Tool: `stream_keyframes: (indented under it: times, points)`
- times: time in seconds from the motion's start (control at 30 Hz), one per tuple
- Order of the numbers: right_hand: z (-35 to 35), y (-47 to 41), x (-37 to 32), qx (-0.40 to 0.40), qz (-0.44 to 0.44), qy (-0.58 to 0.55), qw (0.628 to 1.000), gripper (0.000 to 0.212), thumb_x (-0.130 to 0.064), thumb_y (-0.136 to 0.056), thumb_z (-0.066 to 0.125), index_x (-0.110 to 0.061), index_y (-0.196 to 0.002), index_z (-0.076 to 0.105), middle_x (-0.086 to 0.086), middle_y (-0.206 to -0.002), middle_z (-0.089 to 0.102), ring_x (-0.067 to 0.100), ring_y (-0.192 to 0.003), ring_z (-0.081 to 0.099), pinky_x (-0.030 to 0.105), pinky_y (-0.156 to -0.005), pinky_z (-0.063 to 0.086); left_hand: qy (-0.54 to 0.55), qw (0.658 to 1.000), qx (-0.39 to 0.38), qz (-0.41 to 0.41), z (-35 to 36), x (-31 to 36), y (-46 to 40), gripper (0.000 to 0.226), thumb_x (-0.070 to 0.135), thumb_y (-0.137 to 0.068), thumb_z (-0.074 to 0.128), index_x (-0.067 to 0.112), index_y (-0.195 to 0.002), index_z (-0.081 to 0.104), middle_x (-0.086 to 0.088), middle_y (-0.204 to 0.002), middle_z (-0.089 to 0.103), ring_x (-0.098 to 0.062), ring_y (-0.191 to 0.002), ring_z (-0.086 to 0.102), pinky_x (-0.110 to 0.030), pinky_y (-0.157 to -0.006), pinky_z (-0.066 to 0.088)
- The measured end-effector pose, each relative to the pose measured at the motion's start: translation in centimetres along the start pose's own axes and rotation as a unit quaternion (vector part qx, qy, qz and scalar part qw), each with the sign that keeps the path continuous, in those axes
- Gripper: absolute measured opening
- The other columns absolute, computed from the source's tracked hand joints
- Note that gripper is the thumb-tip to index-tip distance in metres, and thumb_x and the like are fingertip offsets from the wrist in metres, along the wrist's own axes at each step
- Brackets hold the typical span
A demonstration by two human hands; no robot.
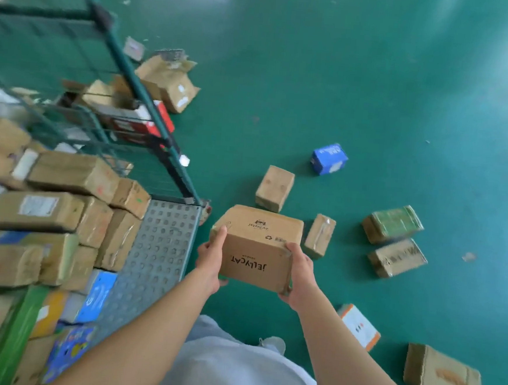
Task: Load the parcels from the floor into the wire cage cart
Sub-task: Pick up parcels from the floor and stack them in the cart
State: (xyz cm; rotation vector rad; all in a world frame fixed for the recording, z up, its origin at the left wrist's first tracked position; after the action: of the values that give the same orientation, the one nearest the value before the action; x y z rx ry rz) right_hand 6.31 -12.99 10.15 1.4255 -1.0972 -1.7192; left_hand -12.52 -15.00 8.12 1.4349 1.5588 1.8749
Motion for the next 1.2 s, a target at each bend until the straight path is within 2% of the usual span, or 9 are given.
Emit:
stream_keyframes:
  times: [0.1, 0.23, 0.33, 0.5, 0.6, 0.7, 0.83, 1.0, 1.2]
  points:
    - [5.3, 1.0, 0.7, -0.027, -0.006, 0.068, 0.997, 0.053, -0.054, -0.091, 0.062, -0.031, -0.135, 0.044, 0.006, -0.114, 0.060, 0.024, -0.094, 0.059, 0.037, -0.068, 0.052, 0.070, 0.997, 0.040, -0.009, -5.2, -0.2, 0.4, 0.092, 0.084, -0.075, 0.064, 0.036, -0.145, 0.031, -0.006, -0.139, 0.044, -0.040, -0.125, 0.047, -0.067, -0.093, 0.052]
    - [12.6, 2.8, 2.7, -0.061, -0.016, 0.146, 0.987, 0.051, -0.053, -0.094, 0.059, -0.031, -0.136, 0.043, 0.004, -0.111, 0.057, 0.024, -0.093, 0.058, 0.036, -0.066, 0.051, 0.163, 0.984, 0.073, -0.017, -12.2, -0.2, 0.9, 0.095, 0.086, -0.075, 0.062, 0.035, -0.147, 0.028, -0.010, -0.133, 0.046, -0.046, -0.120, 0.051, -0.068, -0.099, 0.048]
    - [17.5, 4.1, 4.6, -0.079, -0.022, 0.192, 0.978, 0.053, -0.054, -0.092, 0.060, -0.031, -0.137, 0.043, 0.004, -0.112, 0.057, 0.024, -0.094, 0.058, 0.038, -0.068, 0.052, 0.211, 0.973, 0.094, -0.017, -17.2, 0.2, 1.2, 0.097, 0.085, -0.074, 0.064, 0.036, -0.149, 0.026, -0.012, -0.143, 0.045, -0.046, -0.122, 0.052, -0.068, -0.099, 0.048]
    - [25.2, 6.4, 7.3, -0.115, -0.036, 0.237, 0.964, 0.053, -0.054, -0.091, 0.061, -0.031, -0.136, 0.043, 0.004, -0.115, 0.058, 0.024, -0.095, 0.058, 0.039, -0.067, 0.051, 0.296, 0.949, 0.111, 0.015, -25.1, 1.0, -1.2, 0.103, 0.088, -0.061, 0.070, 0.035, -0.142, 0.035, -0.010, -0.138, 0.052, -0.041, -0.114, 0.061, -0.060, -0.087, 0.057]
    - [29.4, 7.5, 8.9, -0.132, -0.046, 0.253, 0.957, 0.055, -0.054, -0.090, 0.062, -0.031, -0.136, 0.043, 0.005, -0.116, 0.057, 0.025, -0.097, 0.058, 0.041, -0.071, 0.054, 0.358, 0.924, 0.131, 0.025, -29.1, 1.6, -1.7, 0.118, 0.091, -0.043, 0.075, 0.035, -0.140, 0.037, -0.010, -0.141, 0.052, -0.037, -0.117, 0.059, -0.059, -0.090, 0.055]
    - [33.1, 8.4, 10.9, -0.153, -0.049, 0.253, 0.954, 0.051, -0.052, -0.092, 0.062, -0.031, -0.134, 0.043, 0.006, -0.114, 0.057, 0.028, -0.098, 0.059, 0.048, -0.081, 0.059, 0.422, 0.893, 0.152, 0.030, -32.3, 2.6, 0.1, 0.106, 0.071, -0.074, 0.078, 0.034, -0.156, 0.023, -0.008, -0.159, 0.035, -0.034, -0.137, 0.045, -0.056, -0.109, 0.044]
    - [37.9, 8.4, 14.1, -0.166, -0.063, 0.289, 0.941, 0.054, -0.056, -0.087, 0.065, -0.034, -0.132, 0.044, 0.006, -0.115, 0.058, 0.031, -0.105, 0.060, 0.056, -0.094, 0.056, 0.477, 0.866, 0.148, 0.039, -36.1, 2.8, -1.0, 0.092, 0.066, -0.078, 0.078, 0.030, -0.147, 0.029, -0.006, -0.152, 0.043, -0.029, -0.125, 0.046, -0.056, -0.103, 0.041]
    - [42.8, 8.7, 17.6, -0.173, -0.069, 0.360, 0.914, 0.060, -0.061, -0.080, 0.067, -0.037, -0.130, 0.043, 0.007, -0.117, 0.056, 0.031, -0.108, 0.058, 0.056, -0.094, 0.055, 0.510, 0.853, 0.109, 0.009, -39.0, 2.7, -1.5, 0.081, 0.067, -0.083, 0.072, 0.038, -0.147, 0.031, -0.002, -0.153, 0.044, -0.032, -0.141, 0.041, -0.064, -0.114, 0.034]
    - [48.3, 8.9, 19.6, -0.185, -0.085, 0.433, 0.878, 0.074, -0.071, -0.065, 0.070, -0.047, -0.128, 0.041, 0.005, -0.122, 0.052, 0.030, -0.107, 0.056, 0.051, -0.089, 0.055, 0.517, 0.853, 0.066, -0.005, -41.5, 4.5, -3.3, 0.105, 0.075, -0.075, 0.073, 0.027, -0.157, 0.028, -0.002, -0.159, 0.042, -0.028, -0.146, 0.038, -0.061, -0.120, 0.025]
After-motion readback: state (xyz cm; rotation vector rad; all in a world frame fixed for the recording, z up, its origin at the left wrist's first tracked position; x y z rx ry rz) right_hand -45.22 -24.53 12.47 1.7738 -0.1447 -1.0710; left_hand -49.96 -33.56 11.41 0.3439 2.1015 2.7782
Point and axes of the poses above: each hand's wrist, its own y-axis away from the middle knuckle, its own z-axis out of the palm, x = y × z, the point moved 1 cm from there along -y, towards the middle knuckle
